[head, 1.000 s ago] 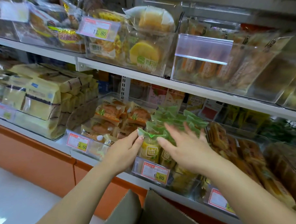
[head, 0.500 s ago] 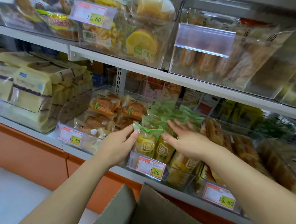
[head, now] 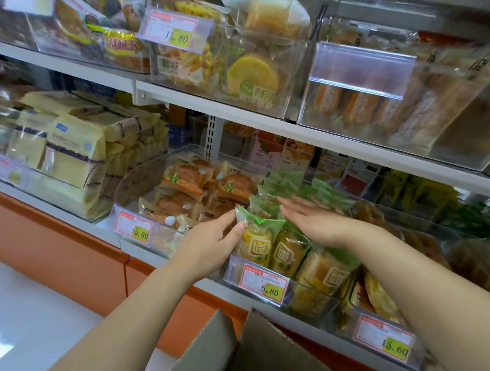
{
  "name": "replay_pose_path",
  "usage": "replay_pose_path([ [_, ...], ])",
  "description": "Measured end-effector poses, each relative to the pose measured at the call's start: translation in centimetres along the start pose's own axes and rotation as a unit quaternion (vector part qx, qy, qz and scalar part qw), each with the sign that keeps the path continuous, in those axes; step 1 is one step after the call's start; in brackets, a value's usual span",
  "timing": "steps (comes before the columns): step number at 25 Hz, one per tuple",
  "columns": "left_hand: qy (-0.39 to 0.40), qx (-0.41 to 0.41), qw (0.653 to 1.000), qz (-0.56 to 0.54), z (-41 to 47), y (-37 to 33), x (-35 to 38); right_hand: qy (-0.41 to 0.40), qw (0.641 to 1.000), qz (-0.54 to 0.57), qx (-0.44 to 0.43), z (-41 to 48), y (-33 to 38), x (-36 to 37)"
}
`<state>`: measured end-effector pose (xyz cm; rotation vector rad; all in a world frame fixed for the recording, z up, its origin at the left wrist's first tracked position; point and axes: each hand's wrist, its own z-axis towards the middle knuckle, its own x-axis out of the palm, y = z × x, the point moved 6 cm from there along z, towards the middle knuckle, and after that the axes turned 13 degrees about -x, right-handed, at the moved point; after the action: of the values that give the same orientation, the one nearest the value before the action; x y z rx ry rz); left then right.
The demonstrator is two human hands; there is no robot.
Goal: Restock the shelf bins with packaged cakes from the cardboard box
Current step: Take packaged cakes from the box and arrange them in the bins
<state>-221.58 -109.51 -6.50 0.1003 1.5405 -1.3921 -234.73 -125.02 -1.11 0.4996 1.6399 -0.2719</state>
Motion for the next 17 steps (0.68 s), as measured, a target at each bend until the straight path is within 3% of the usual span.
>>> replay_pose_path([
  [3, 0.001, -0.004, 1.0, -0.004, 0.0, 0.2, 0.0, -0.041, 0.999, 0.016, 0.027, 0.9, -1.4, -1.4],
  [7, -0.006, 0.004, 1.0, -0.008, 0.2, 0.1, -0.1, 0.005, 1.0, 0.009, 0.029, 2.3, -1.1, 1.0],
  [13, -0.014, 0.005, 1.0, 0.003, 0.2, 0.1, -0.1, -0.028, 0.999, 0.035, 0.022, -0.8, -3.5, -2.3],
  [17, -0.013, 0.0, 1.0, 0.011, 0.0, -0.1, -0.1, -0.009, 0.998, 0.028, 0.052, -2.4, -4.4, 1.0],
])
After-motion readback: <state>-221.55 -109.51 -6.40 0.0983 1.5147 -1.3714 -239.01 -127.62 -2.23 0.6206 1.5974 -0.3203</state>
